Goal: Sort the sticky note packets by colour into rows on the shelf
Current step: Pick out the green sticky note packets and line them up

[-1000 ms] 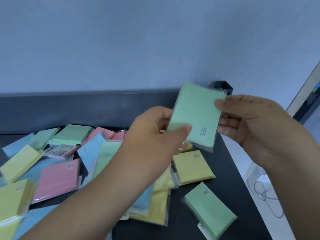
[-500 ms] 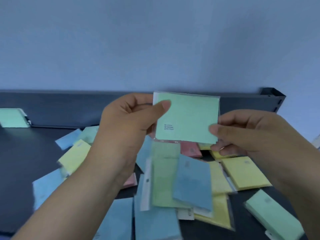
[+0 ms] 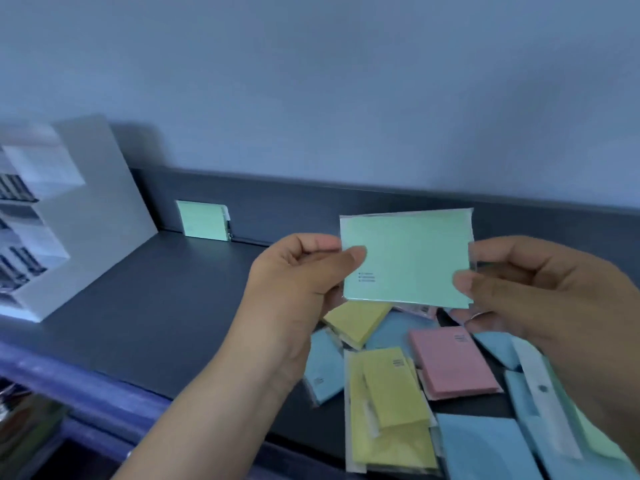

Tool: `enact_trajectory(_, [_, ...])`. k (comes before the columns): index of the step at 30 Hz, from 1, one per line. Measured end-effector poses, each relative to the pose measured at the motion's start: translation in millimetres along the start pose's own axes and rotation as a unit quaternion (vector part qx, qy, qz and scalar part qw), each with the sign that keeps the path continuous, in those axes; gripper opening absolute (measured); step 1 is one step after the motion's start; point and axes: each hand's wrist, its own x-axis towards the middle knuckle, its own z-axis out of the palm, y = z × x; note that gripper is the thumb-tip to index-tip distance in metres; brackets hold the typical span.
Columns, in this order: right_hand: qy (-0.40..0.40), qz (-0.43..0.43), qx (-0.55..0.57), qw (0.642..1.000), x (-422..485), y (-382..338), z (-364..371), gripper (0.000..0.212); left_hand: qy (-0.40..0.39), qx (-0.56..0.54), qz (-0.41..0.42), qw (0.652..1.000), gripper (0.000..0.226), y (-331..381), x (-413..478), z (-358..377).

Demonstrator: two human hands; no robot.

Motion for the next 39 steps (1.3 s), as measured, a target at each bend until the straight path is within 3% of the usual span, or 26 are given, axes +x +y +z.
enact_trajectory(3, [-0.049,0.026,-0.023,0.998,6.1,-7.3,20.4,0.028,0.018,-0.016,-0.016,1.0,0.028,3.3,2.8,-18.0])
enact_trajectory(12, [-0.156,0.028,-0.034,0.987,37.1,-33.9,63.6,0.014,0.069,-0.013,0.048,0.996,0.017,21.7,22.9,-70.7])
enact_trajectory(15, [-0.183,0.026,-0.053,0.981,52.4,-35.6,89.9,0.021,0.091,-0.023,0.048,0.994,0.015,24.1,37.8,-88.7])
enact_trajectory(20, [-0.136,0.013,-0.099,0.986,79.1,-26.1,158.4,0.003,0.136,0.019,0.04,0.99,0.014,22.7,71.0,-134.8])
enact_trajectory(25, [-0.08,0.022,-0.117,0.99,101.0,-9.8,232.8,0.013,0.15,0.059,0.046,0.986,0.014,19.9,112.3,-194.5])
enact_trajectory(31, [-0.007,0.042,-0.102,0.994,118.0,7.3,307.3,0.009,0.153,0.093,0.048,0.983,0.015,17.6,163.7,-252.1])
enact_trajectory(35, [0.048,0.041,-0.12,0.991,137.5,20.4,346.5,0.03,0.17,0.123,0.021,0.978,0.015,6.8,196.0,-271.4])
enact_trajectory(39, [0.047,0.011,-0.192,0.98,151.5,32.6,373.0,0.018,0.156,0.161,-0.01,0.974,0.018,5.5,211.3,-279.1])
